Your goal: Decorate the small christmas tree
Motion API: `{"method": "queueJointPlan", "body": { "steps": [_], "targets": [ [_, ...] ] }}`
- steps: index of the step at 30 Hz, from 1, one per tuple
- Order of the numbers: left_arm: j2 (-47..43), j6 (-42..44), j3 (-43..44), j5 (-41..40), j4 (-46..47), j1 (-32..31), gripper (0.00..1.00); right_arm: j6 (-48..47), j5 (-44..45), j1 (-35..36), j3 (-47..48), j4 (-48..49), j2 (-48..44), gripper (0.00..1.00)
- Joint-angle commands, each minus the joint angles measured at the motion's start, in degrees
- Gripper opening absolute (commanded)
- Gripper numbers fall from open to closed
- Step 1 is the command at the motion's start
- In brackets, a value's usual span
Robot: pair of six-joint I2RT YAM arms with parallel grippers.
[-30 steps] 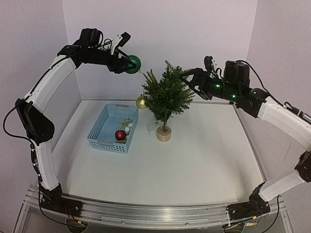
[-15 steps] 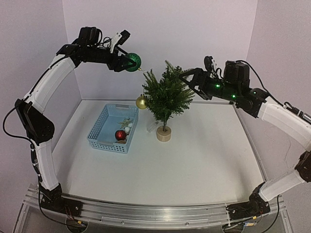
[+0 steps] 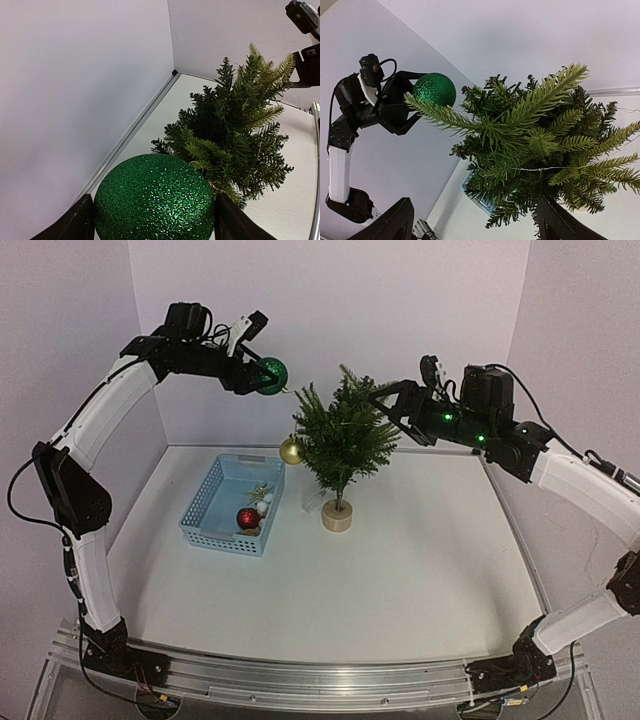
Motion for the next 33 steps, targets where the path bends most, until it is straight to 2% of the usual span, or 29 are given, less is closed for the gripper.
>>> {"method": "queueJointPlan", "body": {
  "steps": [1,33],
  "targets": [
    [-0.39,0.03,0.33,0.09,2.62,0.27,0.60,0.28,-0.34,-0.20,1.12,1.80,-0.05,0.84],
    [1.74,0.50,-0.74,-0.60,5.16,0.39,0.59,0.51,-0.21,-0.21,0.77,1.85,-0.28,0.84]
  ]
}}
